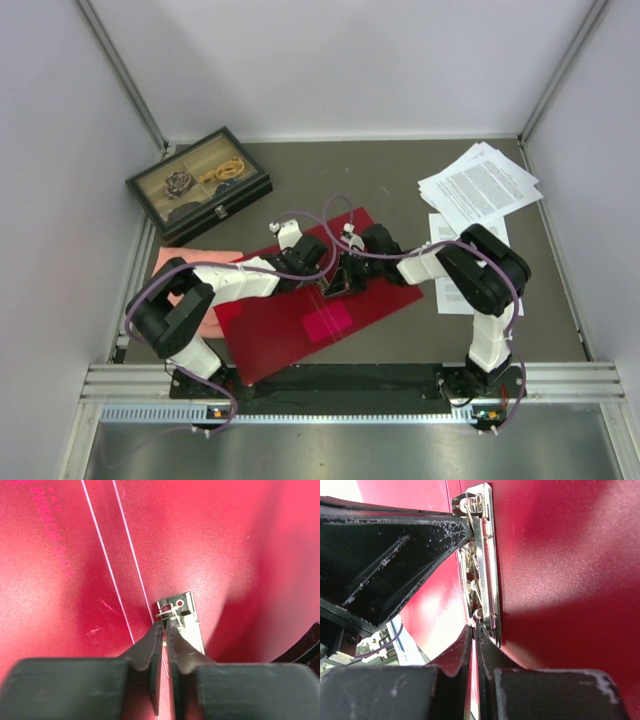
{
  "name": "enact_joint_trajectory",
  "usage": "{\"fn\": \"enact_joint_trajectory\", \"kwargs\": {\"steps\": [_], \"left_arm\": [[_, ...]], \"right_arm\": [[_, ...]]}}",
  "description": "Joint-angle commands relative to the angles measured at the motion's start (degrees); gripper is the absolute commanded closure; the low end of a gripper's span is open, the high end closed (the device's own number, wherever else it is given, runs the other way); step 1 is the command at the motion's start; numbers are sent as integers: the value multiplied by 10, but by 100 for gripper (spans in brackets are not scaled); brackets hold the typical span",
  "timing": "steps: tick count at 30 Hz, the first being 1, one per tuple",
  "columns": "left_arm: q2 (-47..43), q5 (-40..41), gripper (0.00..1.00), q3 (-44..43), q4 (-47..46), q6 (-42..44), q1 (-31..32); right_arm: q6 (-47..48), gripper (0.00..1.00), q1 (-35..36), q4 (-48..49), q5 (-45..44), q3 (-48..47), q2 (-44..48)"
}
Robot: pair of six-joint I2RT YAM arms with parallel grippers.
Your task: Put the files into the folder
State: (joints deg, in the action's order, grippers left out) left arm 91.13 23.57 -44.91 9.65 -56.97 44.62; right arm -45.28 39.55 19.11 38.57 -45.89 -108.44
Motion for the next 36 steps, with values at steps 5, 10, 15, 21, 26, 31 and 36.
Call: {"fn": "enact_joint_trajectory", "kwargs": {"steps": [5,10,15,21,26,31,36], "left_arm": [[19,-3,100,18,4,34,-24],[22,-45,100,24,-16,35,-23],[17,-72,100,38,-35,55,-23],[12,-106,100,54,-67,67,-23],[19,-125,100,56,-78,77,-23],[14,-138,100,60,-84,91,-23],[5,-142,100,59,-77,99,-23]], "right_arm": [[54,100,13,-53,-52,-20,-4],[106,100,31,-208,-143,-86,0],[137,100,42,-308,-225,-113,4],[112,100,50,-335,-311,-94,-18],[73,100,50,-336,-384,-66,-57],[57,100,50,-328,-395,-53,-77],[92,100,52,-269,-287,-54,-12]]}}
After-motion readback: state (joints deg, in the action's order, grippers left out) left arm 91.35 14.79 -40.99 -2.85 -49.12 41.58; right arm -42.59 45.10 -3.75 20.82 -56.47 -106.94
